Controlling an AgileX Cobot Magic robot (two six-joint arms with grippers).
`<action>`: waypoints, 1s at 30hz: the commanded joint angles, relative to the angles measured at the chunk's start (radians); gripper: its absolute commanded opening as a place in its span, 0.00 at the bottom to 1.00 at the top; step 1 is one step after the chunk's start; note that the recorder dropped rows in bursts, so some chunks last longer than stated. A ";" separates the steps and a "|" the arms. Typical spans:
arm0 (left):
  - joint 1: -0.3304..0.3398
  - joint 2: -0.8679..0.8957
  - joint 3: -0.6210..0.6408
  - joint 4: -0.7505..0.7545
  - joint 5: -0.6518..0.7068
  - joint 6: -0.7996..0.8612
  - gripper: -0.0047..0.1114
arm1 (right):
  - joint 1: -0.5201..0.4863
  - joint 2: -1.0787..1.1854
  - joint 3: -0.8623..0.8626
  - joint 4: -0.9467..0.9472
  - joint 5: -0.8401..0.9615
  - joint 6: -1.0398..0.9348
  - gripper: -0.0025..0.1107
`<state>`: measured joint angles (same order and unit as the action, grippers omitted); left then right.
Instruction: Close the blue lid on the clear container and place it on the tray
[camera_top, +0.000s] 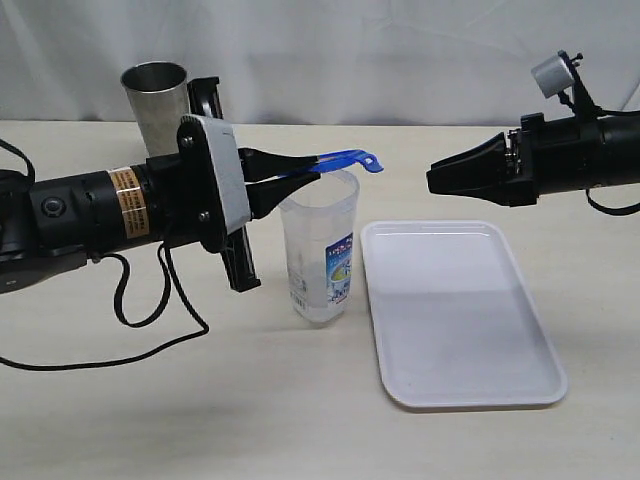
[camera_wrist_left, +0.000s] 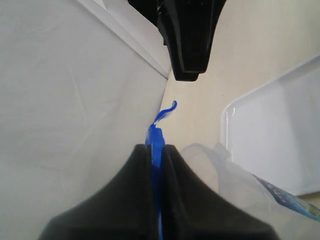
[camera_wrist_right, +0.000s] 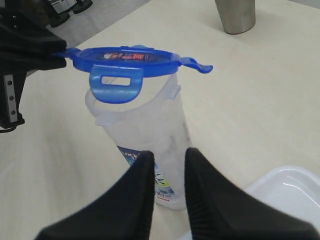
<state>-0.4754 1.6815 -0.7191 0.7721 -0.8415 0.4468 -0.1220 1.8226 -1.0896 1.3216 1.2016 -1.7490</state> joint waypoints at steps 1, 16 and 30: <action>-0.003 -0.005 0.027 0.004 -0.029 -0.006 0.04 | -0.003 -0.003 0.002 -0.003 0.019 -0.017 0.22; -0.003 -0.005 0.048 0.090 0.029 0.136 0.04 | -0.003 -0.003 0.002 -0.003 0.019 -0.017 0.22; -0.003 -0.026 0.048 0.134 0.047 0.244 0.04 | -0.003 -0.003 0.002 -0.003 0.019 -0.019 0.22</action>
<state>-0.4754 1.6772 -0.6774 0.8983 -0.8044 0.6881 -0.1220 1.8226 -1.0896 1.3216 1.2016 -1.7617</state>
